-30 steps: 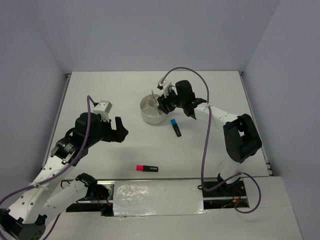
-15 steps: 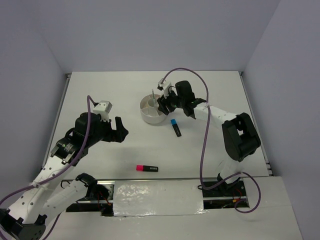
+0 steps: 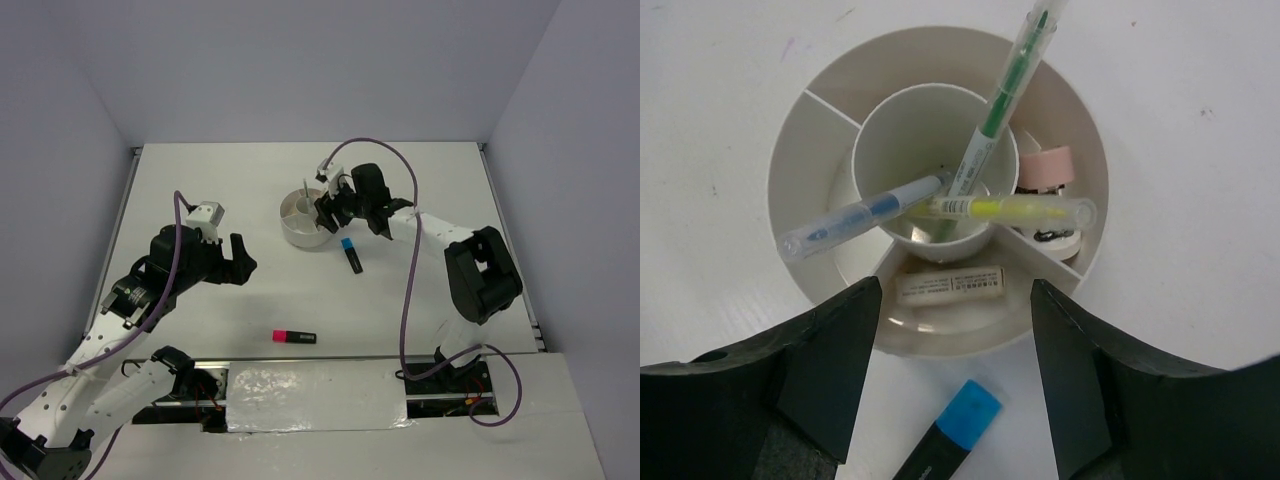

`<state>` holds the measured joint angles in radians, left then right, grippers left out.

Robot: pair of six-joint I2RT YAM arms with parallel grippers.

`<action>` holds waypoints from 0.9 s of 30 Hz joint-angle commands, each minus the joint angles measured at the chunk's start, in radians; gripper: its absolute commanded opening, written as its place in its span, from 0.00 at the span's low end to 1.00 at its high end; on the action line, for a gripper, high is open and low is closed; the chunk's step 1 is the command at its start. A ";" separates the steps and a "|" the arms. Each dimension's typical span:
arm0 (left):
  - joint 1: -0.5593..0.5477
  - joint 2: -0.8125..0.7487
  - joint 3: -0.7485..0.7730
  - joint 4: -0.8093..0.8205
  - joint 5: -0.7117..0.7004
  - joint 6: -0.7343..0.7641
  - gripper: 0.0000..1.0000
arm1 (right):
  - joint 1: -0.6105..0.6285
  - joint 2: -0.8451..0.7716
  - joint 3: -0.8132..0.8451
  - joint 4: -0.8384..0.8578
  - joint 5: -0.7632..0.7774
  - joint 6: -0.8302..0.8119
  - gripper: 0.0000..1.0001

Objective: Sort the stationery into containers
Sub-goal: Place the stapler in the storage box.

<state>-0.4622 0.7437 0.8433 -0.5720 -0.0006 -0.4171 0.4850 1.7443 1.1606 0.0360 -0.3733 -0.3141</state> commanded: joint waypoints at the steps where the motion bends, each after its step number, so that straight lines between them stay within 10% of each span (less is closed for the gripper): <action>1: -0.006 -0.010 -0.001 0.034 0.016 0.023 0.99 | -0.005 -0.103 -0.039 0.045 -0.009 0.029 0.69; 16: -0.007 -0.020 0.002 0.021 -0.029 0.005 0.99 | -0.006 -0.445 -0.197 -0.143 0.207 0.397 0.67; 27: -0.010 -0.012 0.002 0.024 -0.021 0.008 0.99 | -0.006 -0.364 -0.300 -0.272 0.323 0.434 0.62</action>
<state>-0.4683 0.7406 0.8433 -0.5732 -0.0204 -0.4187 0.4835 1.3277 0.8551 -0.2157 -0.0799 0.1047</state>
